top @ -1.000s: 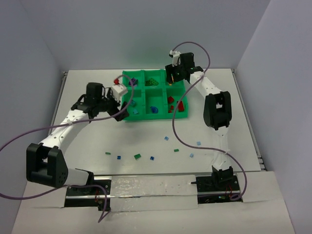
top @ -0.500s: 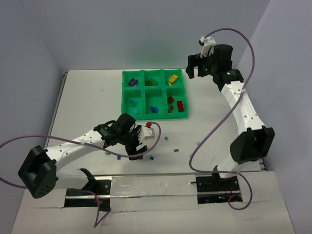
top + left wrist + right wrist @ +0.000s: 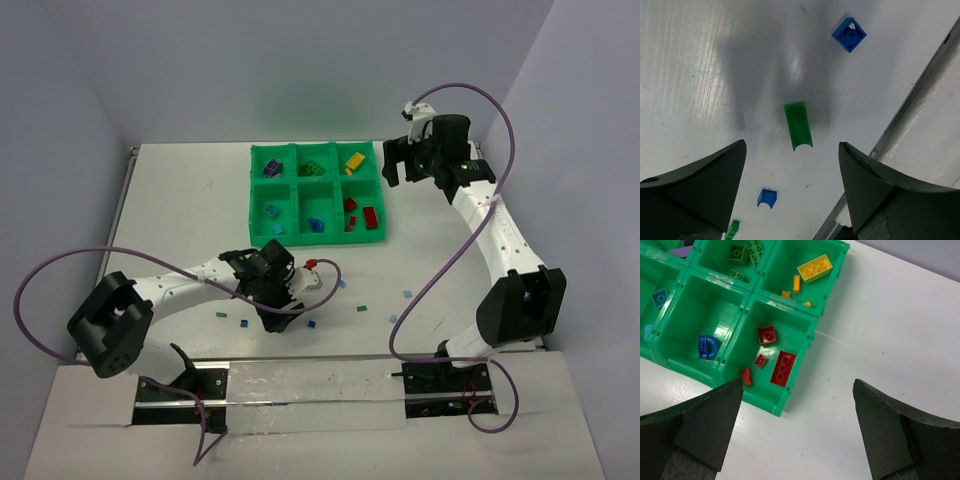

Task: Sort the legos into containers by color

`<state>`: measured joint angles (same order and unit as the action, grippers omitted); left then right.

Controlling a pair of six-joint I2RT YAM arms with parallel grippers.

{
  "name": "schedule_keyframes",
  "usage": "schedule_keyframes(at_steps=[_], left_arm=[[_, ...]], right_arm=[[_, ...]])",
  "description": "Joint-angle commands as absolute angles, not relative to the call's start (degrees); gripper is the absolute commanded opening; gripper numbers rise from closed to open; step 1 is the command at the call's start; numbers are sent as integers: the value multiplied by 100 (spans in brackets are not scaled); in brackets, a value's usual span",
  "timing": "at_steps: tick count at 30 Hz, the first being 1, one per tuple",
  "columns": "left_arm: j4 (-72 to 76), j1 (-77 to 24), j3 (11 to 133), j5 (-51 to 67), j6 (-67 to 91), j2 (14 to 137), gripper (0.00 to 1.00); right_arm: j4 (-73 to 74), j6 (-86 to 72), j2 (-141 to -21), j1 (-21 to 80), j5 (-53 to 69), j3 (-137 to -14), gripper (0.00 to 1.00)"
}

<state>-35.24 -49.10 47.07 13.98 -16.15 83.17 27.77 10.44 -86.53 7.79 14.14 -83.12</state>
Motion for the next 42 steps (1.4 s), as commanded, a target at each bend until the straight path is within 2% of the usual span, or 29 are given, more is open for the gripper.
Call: schedule_keyframes(at_steps=[1,5,10,15,16,17,22,24,28,31,35,37,42], left_arm=[[-3573,-5107,5047,1065,-1320,8576,81],[-3498,-5300,5091,928,-1251,8733,77],[-3489,-5519,5098,724,-1187,8952,61],[-3534,-5537,5089,623,-1149,9070,41],[-3542,-5537,5089,611,-1132,9073,40],[-3541,-5537,5090,578,-1114,9085,34],[-3469,-5516,5269,558,-1030,8733,18],[-3416,-5476,5371,655,-1046,8476,14],[-3408,-4731,5894,1527,-1055,7876,4],[-3344,-3923,6664,1855,-873,7931,2],[-3285,-3227,8171,1801,-644,8733,0],[-3268,-2929,9360,1636,-397,9657,0],[-3016,-2625,11321,1834,-69,11399,0]], right_arm=[[2656,1169,-8332,782,1371,-8308,98],[2693,1229,-8343,782,1389,-8349,98],[2742,1367,-8291,782,1389,-8297,98],[2872,1651,-8130,782,1380,-8153,98],[2926,1677,-8123,782,1391,-8122,98],[2997,1848,-8073,782,1472,-8062,98],[4009,3496,-7627,782,2142,-7436,97],[4546,4283,-7480,782,2413,-7190,96],[5361,4819,-7279,791,2474,-6705,96],[5451,4700,-7261,782,2468,-6573,96],[5433,4685,-7138,773,2806,-6314,96],[5437,4866,-7159,791,2949,-6101,95],[5389,5143,-7286,791,3017,-5958,94]])
